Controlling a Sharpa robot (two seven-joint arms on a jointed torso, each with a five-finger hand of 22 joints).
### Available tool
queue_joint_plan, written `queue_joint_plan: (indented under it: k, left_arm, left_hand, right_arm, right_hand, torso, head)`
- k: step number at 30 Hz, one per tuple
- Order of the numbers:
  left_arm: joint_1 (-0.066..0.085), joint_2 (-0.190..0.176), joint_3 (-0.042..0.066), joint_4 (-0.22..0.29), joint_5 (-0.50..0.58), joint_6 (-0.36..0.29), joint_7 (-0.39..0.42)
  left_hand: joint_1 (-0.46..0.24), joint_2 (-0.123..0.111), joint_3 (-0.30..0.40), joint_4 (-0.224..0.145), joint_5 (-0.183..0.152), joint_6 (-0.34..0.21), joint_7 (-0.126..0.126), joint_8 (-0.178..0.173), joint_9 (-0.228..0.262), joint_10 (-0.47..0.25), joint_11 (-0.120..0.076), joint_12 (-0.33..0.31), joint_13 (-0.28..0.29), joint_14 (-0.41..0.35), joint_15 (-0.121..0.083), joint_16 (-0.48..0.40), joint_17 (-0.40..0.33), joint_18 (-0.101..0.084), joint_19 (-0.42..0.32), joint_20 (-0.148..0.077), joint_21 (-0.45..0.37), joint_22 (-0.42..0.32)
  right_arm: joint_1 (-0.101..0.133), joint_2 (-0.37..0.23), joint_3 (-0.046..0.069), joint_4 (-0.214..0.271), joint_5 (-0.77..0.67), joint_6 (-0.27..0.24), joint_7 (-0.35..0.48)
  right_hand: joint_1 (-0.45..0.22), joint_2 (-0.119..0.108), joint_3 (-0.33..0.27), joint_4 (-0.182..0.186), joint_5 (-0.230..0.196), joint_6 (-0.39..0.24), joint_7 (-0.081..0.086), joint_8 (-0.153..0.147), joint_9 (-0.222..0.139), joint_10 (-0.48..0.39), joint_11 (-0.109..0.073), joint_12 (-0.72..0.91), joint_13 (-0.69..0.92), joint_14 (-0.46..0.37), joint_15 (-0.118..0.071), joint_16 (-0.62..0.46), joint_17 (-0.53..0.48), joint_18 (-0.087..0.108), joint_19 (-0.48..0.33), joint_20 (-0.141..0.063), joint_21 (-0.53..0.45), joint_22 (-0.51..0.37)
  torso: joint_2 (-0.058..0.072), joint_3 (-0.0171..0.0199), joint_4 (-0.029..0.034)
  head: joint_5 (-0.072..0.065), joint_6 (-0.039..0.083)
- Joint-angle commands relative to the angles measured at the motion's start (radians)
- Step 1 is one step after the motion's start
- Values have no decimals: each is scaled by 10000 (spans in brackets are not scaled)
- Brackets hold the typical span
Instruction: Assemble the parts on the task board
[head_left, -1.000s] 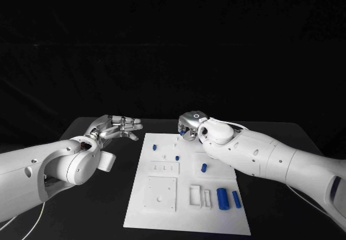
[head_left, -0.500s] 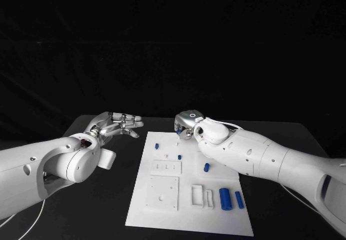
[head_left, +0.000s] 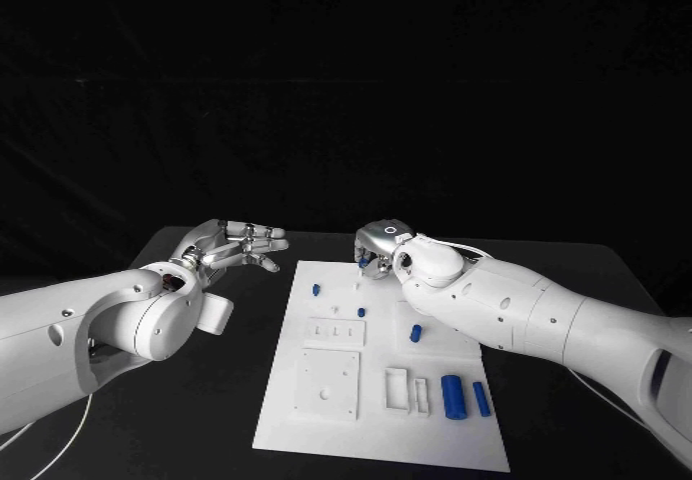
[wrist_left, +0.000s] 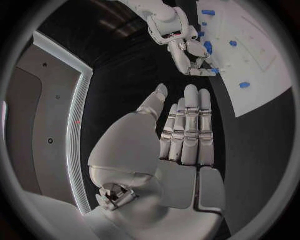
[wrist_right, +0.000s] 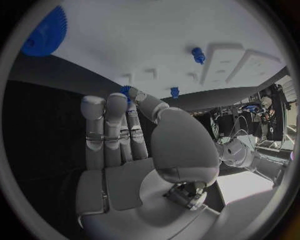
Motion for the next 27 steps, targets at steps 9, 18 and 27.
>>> queue_joint_plan:
  k: [9, 18, 27]
  left_arm:
    - [35, 6, 11, -13, -50, 97, 38]
    - [42, 19, 11, -18, -52, 100, 35]
    - [58, 35, 11, -23, -57, 109, 30]
  left_hand:
    - [35, 57, -51, 20, -19, -40, 9, -20, 5, -61, 0, -21, 8, -53, 17, 67, -9, 60, -4, 42, 36, -4]
    - [35, 57, -51, 20, -19, -40, 9, -20, 5, -61, 0, -21, 8, -53, 17, 67, -9, 60, -4, 42, 36, -4]
    - [55, 46, -73, 23, -20, -52, 12, -20, 4, -73, 4, -21, 8, -58, 19, 75, -33, 62, -13, 44, 50, -11]
  right_arm:
    - [-31, -59, -9, 96, -148, 442, 167]
    - [-79, 22, -23, 17, -132, 465, 216]
    - [-100, 140, -32, -168, -145, 428, 219]
  right_hand:
    - [-2, 8, -19, -93, 97, 85, 23, 62, 9, 194, -104, 16, 10, 11, -81, 49, -16, 83, 108, 2, -220, 243]
    - [-9, 18, -33, -101, 118, 85, 23, 61, 8, 192, -104, 16, 10, 12, -80, 42, -21, 89, 125, 3, -295, 305]
    - [-18, 30, -38, -107, 126, 77, 26, 61, 7, 177, -100, 15, 9, 9, -81, 33, -27, 86, 147, 3, -369, 375]
  torso:
    - [24, -12, 9]
    - [35, -24, 42]
    - [47, -37, 26]
  head:
    - [7, -2]
    - [21, -11]
    - [34, -14]
